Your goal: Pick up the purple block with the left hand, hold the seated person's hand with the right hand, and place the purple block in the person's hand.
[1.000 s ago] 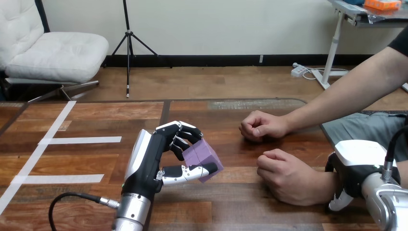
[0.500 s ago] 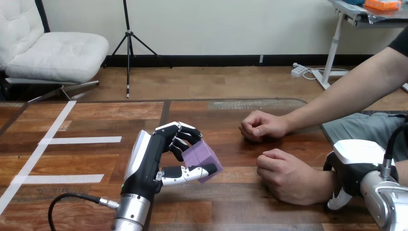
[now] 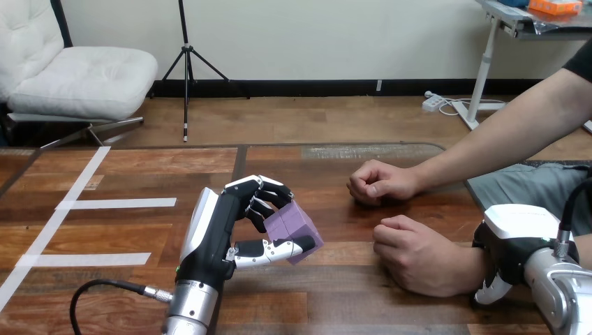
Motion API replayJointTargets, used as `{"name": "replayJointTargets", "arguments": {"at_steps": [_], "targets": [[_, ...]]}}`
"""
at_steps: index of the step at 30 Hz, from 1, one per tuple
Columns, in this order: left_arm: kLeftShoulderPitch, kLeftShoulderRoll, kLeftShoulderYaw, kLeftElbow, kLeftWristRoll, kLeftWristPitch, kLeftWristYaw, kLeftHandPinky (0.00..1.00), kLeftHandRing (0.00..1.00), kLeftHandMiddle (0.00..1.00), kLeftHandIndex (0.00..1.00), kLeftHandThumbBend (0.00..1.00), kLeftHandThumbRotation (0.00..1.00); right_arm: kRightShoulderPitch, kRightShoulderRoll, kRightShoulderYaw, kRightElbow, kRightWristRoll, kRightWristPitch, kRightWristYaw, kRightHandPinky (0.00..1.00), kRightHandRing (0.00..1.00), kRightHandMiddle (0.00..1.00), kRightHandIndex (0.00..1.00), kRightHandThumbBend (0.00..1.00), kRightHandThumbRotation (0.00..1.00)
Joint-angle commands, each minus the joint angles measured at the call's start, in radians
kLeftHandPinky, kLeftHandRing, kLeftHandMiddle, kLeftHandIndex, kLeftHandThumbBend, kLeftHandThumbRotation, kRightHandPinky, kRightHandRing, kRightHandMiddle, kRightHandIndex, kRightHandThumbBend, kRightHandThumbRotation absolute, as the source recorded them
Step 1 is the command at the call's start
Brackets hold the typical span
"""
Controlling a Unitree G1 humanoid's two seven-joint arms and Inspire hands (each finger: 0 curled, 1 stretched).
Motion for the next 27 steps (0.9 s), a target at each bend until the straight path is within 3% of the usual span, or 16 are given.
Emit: {"name": "replayJointTargets", "arguments": {"at_steps": [1,14,20,27], "targets": [[-0.038,0.008,0.019,-0.036,-0.007,-0.017,0.006,0.36,0.42,0.5,0.54,0.71,0.0,0.011,-0.013,0.03,0.039,0.027,-0.006,0.013,0.33,0.45,0.52,0.57,0.73,0.0],[-0.033,0.01,0.019,-0.05,0.002,-0.004,0.015,0.36,0.42,0.5,0.54,0.71,0.0,0.026,-0.024,0.034,0.024,0.052,-0.015,-0.014,0.36,0.47,0.53,0.57,0.69,0.0],[-0.033,0.009,0.02,-0.051,-0.006,-0.009,0.008,0.36,0.42,0.5,0.53,0.71,0.0,0.019,-0.013,0.038,0.008,0.04,0.022,0.012,0.38,0.48,0.54,0.57,0.68,0.0],[-0.035,0.008,0.02,-0.048,-0.007,-0.011,0.006,0.36,0.42,0.5,0.53,0.71,0.0,0.029,-0.019,0.03,-0.004,0.057,0.008,-0.023,0.4,0.49,0.55,0.55,0.69,0.0]]}}
